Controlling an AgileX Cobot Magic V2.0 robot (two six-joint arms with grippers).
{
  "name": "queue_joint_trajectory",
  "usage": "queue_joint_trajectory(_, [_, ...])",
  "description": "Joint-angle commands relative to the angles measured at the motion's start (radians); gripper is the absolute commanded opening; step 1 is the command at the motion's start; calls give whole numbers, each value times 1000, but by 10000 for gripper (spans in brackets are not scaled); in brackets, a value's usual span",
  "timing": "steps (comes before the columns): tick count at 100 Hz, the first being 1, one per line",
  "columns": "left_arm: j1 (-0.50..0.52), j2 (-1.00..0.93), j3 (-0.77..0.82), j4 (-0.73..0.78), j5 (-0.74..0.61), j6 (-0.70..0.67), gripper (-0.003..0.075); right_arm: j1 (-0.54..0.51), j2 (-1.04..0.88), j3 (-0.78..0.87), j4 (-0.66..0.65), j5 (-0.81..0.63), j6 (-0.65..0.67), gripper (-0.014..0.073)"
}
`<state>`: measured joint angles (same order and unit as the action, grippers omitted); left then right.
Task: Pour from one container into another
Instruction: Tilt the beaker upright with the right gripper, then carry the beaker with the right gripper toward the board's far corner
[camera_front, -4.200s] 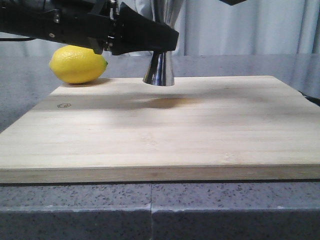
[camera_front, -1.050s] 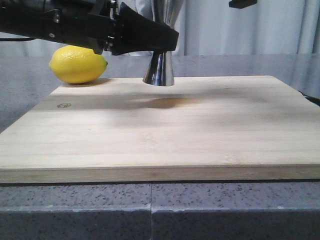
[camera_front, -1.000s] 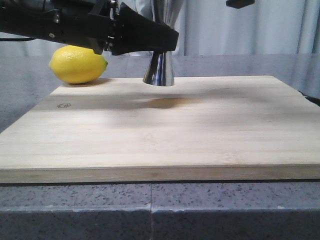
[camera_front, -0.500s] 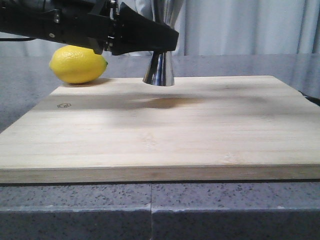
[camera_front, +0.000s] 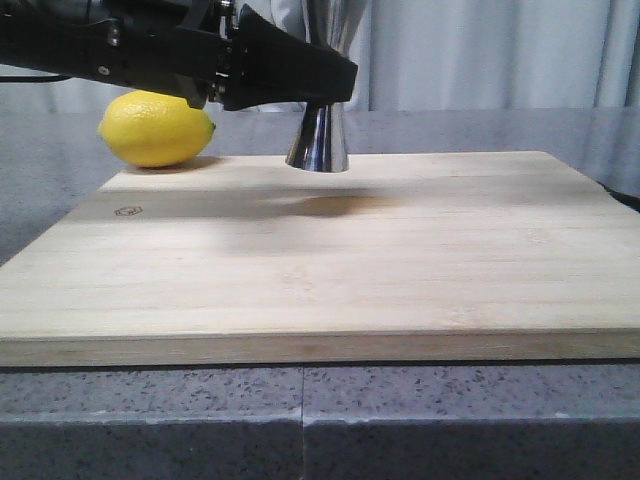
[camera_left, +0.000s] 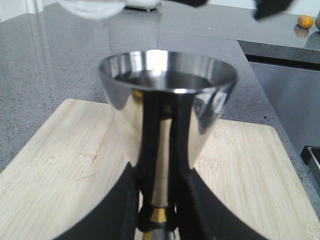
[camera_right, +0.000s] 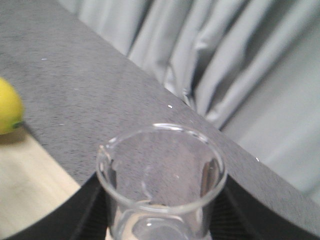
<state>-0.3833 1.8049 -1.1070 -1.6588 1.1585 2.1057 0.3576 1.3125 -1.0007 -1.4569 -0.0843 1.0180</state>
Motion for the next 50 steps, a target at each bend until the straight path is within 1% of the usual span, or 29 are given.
queue_joint_trajectory(1, [-4,-55,-29,-75,102,-8,-19,-59,-38,-35,7,-54,59,205])
queue_joint_trajectory(19, [-4,-55,-29,-75,102,-8,-19,-178,-36,2,7,-175,61,205])
queue_joint_trajectory(39, [-4,-55,-29,-77,102,-8,-19,-270,-34,91,9,-266,61,205])
queue_joint_trajectory(50, [-4,-55,-29,-79,102,-8,-19,-309,-16,107,9,-325,61,205])
